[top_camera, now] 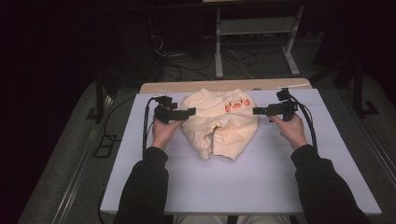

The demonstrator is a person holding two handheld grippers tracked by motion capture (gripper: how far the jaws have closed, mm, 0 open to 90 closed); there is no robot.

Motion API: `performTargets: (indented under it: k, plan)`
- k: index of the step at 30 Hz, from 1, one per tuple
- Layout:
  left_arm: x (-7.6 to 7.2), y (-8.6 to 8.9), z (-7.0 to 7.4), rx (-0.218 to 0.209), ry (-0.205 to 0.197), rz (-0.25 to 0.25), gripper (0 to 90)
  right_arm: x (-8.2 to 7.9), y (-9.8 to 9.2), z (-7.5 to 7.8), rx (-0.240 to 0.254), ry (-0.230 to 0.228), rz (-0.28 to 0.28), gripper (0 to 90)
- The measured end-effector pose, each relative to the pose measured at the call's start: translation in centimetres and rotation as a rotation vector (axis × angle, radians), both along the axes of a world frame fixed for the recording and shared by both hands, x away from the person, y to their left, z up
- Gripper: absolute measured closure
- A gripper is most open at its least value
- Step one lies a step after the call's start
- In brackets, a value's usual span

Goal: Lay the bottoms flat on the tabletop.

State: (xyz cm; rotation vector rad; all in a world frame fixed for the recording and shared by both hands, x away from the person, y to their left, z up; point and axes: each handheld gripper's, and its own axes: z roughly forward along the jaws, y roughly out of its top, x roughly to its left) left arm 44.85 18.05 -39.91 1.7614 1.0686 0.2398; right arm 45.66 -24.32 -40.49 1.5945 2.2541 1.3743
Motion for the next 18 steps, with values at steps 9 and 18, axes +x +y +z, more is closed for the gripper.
performTargets:
  k: [9, 18]
  plan:
    - [-1.7, 0.1, 0.0, -0.005, -0.001, -0.033, 0.0, -1.6, 0.8, -0.2, -0.009, -0.002, 0.043, 1.1]
    - [-4.3, -0.4, -0.2, -0.019, -0.018, -0.052, 0.0, -4.1, 3.0, -0.5, -0.03, -0.006, 0.136, 1.1]
